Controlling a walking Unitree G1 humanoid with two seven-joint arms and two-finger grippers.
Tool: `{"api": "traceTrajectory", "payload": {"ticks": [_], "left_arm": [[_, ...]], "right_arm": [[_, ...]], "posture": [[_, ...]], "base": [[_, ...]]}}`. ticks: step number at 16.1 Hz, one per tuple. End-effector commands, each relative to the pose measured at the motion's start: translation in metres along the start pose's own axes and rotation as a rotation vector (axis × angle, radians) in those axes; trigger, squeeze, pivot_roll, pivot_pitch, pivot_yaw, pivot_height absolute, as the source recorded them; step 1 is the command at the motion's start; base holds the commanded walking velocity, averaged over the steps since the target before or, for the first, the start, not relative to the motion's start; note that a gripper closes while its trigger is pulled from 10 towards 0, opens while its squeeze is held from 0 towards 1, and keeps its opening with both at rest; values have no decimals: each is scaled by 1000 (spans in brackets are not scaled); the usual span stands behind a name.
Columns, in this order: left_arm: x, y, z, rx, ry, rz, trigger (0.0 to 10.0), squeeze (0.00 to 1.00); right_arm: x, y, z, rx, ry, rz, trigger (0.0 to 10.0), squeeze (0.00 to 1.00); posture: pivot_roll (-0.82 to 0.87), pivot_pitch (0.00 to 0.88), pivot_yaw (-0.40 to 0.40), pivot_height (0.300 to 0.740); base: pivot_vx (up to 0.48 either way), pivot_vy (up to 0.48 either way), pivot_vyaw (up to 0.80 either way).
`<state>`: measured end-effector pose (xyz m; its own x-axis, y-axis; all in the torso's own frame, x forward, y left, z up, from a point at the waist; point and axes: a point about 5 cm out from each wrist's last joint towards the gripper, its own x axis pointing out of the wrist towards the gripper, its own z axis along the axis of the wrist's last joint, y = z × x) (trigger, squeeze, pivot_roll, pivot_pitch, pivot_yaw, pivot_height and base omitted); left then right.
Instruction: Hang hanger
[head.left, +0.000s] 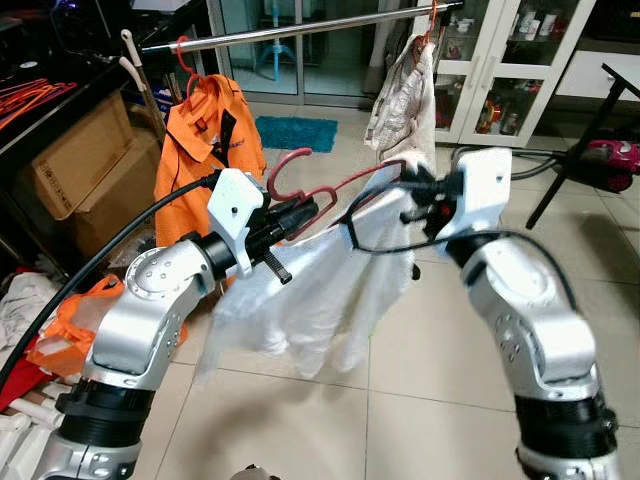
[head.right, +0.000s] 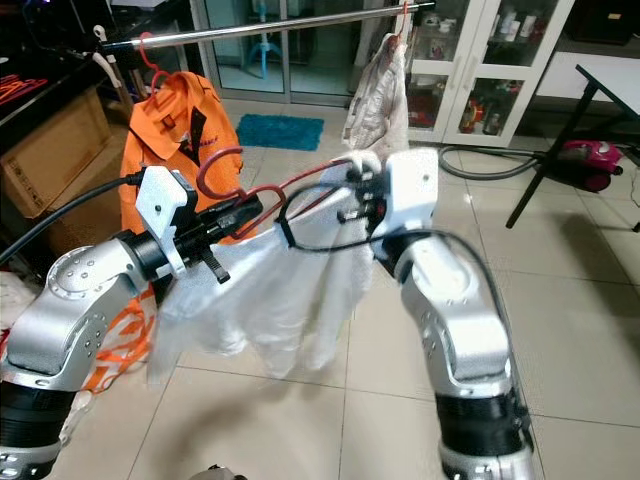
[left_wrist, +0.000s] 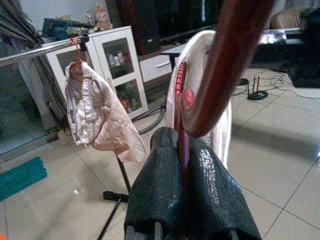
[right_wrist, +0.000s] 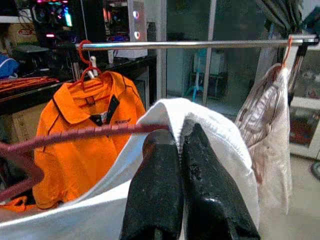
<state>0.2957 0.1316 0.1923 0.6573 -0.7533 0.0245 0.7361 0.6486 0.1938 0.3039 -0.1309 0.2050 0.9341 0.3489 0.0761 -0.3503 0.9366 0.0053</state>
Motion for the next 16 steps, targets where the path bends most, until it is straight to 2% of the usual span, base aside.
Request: {"api": "traceTrajectory", "payload": {"ticks": [1,6,11,16], "left_arm": [[-2,-1,2,10,7,-15,10000,0],[-4,-5,1,15,20,-53,10000,0],[-7,-7,3,21,16,-81,10000,0],[-13,-9,7,30,8,-113,10000,0]], "right_arm": [[0,-3,8,-15,-13,5,10000,0],[2,-14,13,-80,23,14,10000,0],[2,-41,10,-166,126,-62,10000,0],[4,-61,18,-202,137,-106,10000,0]], "posture": [[-46,0,24,740],[-47,0,24,740],[-44,0,17,740],[-39,0,13,740]], "base": [[0,0,0],[0,0,0],[0,0,0],[0,0,0]]}}
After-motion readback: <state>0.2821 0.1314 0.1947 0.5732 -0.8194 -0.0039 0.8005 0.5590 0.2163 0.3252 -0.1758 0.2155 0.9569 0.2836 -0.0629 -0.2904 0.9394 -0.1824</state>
